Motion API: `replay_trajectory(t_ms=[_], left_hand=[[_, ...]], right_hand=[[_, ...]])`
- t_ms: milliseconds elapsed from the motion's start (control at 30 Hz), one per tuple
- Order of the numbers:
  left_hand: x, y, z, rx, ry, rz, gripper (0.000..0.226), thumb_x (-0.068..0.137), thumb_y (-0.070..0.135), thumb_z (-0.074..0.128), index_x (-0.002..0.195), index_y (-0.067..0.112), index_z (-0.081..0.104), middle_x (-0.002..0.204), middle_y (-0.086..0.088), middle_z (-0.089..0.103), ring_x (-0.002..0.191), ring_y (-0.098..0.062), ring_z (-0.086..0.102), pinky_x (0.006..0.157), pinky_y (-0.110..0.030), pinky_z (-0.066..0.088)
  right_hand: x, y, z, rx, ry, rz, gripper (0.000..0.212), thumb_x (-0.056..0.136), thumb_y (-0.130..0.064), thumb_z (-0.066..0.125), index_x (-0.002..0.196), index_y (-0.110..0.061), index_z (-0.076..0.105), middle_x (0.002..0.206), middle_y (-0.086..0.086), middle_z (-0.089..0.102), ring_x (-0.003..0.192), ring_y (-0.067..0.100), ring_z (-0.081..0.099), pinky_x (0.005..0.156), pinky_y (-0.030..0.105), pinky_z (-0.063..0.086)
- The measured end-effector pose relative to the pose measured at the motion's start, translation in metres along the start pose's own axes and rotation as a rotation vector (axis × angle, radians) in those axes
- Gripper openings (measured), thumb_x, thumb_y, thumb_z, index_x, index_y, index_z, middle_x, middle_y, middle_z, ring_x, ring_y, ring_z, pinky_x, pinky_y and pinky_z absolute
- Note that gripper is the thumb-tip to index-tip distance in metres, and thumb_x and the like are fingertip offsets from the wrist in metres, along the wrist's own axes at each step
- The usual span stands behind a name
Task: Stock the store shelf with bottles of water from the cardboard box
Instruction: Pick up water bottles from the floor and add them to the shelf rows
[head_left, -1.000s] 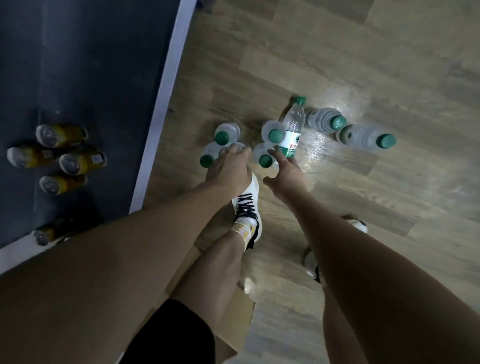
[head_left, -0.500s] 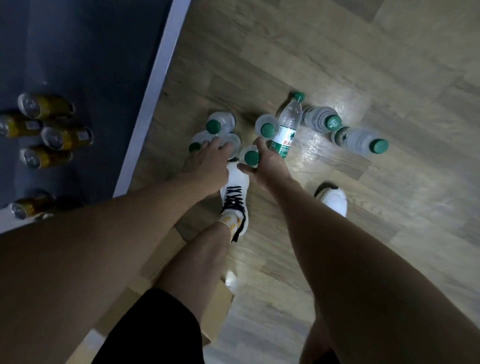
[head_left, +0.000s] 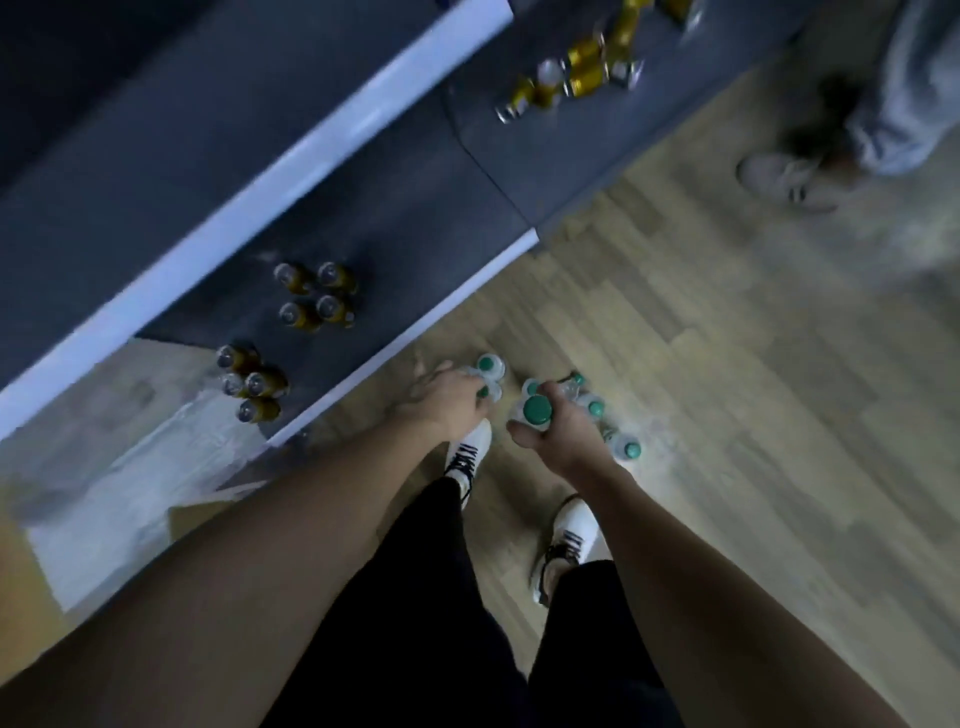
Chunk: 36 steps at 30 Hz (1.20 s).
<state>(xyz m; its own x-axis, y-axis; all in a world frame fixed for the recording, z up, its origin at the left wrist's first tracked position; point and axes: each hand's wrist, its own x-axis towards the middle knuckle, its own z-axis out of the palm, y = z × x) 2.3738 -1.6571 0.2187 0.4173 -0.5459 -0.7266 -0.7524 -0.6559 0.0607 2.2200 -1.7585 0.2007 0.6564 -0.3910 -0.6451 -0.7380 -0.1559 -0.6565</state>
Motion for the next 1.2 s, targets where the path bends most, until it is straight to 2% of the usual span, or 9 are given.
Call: replay_trajectory(t_ms=[100,200,300,400,633,767,967,1067,1200], left_hand=[[-0.071,0.006,-0.059,0.022,0.038,-0.016,0.040,0.099,0.045,0.034,0.126,0.026,0.058,0.131,-0.002,0.058,0.127,-0.026,0.046,0.112,-0.052,0.020],[-0.138,0.001,-0.106,0.046,0.146,-0.043,0.036,0.100,0.044,0.036,0.115,0.026,0.062,0.121,-0.006,0.064,0.114,-0.028,0.058,0.094,-0.038,0.037],[-0.194,-0.017,-0.149,0.011,0.294,-0.115,0.042,0.100,0.050,0.034,0.112,0.023,0.064,0.116,-0.008,0.066,0.107,-0.029,0.061,0.084,-0.035,0.041],[-0.245,-0.039,-0.181,-0.090,0.397,-0.187,0.044,0.100,0.050,0.034,0.111,0.021,0.066,0.117,-0.008,0.066,0.105,-0.030,0.061,0.085,-0.037,0.043],[-0.346,-0.112,-0.251,-0.269,0.594,-0.262,0.029,0.097,0.045,0.045,0.098,0.023,0.064,0.109,-0.007,0.066,0.097,-0.029,0.061,0.075,-0.033,0.044],[-0.390,-0.170,-0.277,-0.340,0.588,-0.243,0.018,0.090,0.036,0.060,0.101,0.023,0.063,0.108,-0.003,0.067,0.094,-0.022,0.060,0.085,-0.037,0.050],[-0.438,-0.245,-0.291,-0.615,0.575,-0.084,0.048,0.079,0.028,0.080,0.118,0.016,0.057,0.108,0.005,0.065,0.092,-0.012,0.060,0.085,-0.028,0.047],[-0.448,-0.276,-0.295,-0.754,0.738,-0.017,0.063,0.068,0.034,0.088,0.123,0.022,0.058,0.118,0.009,0.065,0.107,-0.011,0.062,0.097,-0.028,0.047],[-0.457,-0.309,-0.307,-0.965,1.013,-0.022,0.071,0.059,0.044,0.090,0.120,0.028,0.059,0.115,0.012,0.066,0.107,-0.010,0.062,0.096,-0.030,0.048]], right_hand=[[-0.050,-0.065,-0.047,-0.026,-0.018,-0.135,0.040,0.081,-0.038,0.073,0.107,-0.015,0.054,0.084,-0.004,0.062,0.078,0.019,0.059,0.065,0.025,0.040],[-0.084,-0.128,-0.079,-0.066,-0.033,-0.239,0.029,0.084,-0.035,0.073,0.100,-0.014,0.058,0.077,-0.009,0.060,0.073,0.012,0.058,0.052,0.012,0.036],[-0.108,-0.196,-0.099,-0.039,-0.025,-0.367,0.028,0.088,-0.024,0.073,0.107,-0.008,0.063,0.088,-0.005,0.064,0.079,0.007,0.060,0.058,0.004,0.040],[-0.131,-0.262,-0.104,-0.046,-0.030,-0.460,0.033,0.084,-0.033,0.076,0.106,-0.011,0.062,0.093,-0.001,0.068,0.084,0.011,0.065,0.075,0.020,0.049],[-0.175,-0.413,-0.085,-0.169,-0.081,-0.692,0.020,0.077,-0.033,0.077,0.091,-0.022,0.067,0.089,-0.003,0.072,0.083,0.012,0.067,0.074,0.024,0.053],[-0.198,-0.486,-0.063,-0.198,-0.035,-0.748,0.033,0.075,-0.046,0.075,0.095,-0.019,0.071,0.092,-0.003,0.072,0.087,0.015,0.068,0.077,0.033,0.058],[-0.241,-0.595,-0.019,-0.198,-0.035,-0.824,0.035,0.077,-0.045,0.075,0.099,-0.017,0.071,0.094,0.004,0.070,0.082,0.022,0.070,0.056,0.042,0.062],[-0.261,-0.644,0.003,-0.229,-0.090,-0.854,0.035,0.081,-0.041,0.074,0.102,-0.014,0.070,0.094,0.005,0.069,0.078,0.023,0.070,0.050,0.035,0.059],[-0.268,-0.701,0.023,-0.161,-0.155,-0.853,0.032,0.079,-0.039,0.077,0.097,-0.013,0.071,0.100,0.011,0.072,0.087,0.030,0.072,0.059,0.048,0.061]])
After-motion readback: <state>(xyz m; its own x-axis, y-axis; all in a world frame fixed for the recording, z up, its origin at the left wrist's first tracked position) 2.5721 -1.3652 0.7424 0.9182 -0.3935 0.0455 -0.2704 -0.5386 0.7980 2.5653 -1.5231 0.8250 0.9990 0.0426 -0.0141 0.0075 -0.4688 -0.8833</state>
